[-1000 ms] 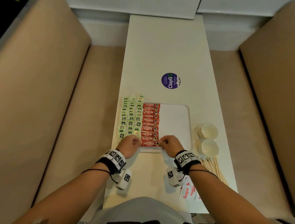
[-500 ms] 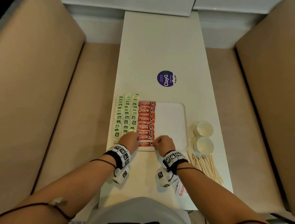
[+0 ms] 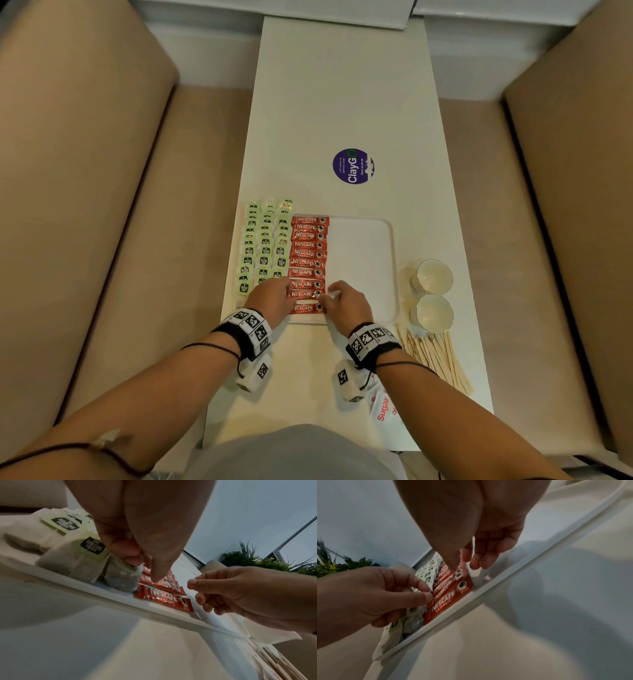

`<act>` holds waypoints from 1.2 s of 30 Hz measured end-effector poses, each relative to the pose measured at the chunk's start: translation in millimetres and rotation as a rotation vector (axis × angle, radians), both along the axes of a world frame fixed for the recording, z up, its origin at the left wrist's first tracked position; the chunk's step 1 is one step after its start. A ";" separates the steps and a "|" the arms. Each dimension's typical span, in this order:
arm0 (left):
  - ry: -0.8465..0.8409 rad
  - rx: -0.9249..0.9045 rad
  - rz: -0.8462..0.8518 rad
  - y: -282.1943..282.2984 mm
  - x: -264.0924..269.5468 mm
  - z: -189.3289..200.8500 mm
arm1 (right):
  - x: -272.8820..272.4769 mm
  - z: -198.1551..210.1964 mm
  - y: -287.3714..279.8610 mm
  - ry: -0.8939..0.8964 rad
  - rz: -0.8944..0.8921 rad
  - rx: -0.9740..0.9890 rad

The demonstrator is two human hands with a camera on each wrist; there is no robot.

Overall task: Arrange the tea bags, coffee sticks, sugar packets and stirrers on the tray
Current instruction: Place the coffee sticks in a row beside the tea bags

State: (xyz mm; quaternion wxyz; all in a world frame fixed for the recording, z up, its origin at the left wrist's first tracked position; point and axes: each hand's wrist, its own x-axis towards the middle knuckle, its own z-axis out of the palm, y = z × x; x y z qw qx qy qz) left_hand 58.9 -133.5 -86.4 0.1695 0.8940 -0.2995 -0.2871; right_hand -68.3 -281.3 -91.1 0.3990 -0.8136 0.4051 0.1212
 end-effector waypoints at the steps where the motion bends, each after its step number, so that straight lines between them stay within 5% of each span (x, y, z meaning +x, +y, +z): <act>1: -0.003 -0.024 -0.011 -1.1 0.6 1.6 | 1.5 2.1 -2.0 -0.030 0.022 0.014; 11: 0.089 0.006 -0.079 -13.2 11.4 -4.5 | 25.4 -5.9 -10.8 0.007 0.322 -0.052; 36: 0.112 0.043 -0.051 -25.2 19.7 -12.3 | 46.3 -14.5 -27.1 0.015 0.347 -0.050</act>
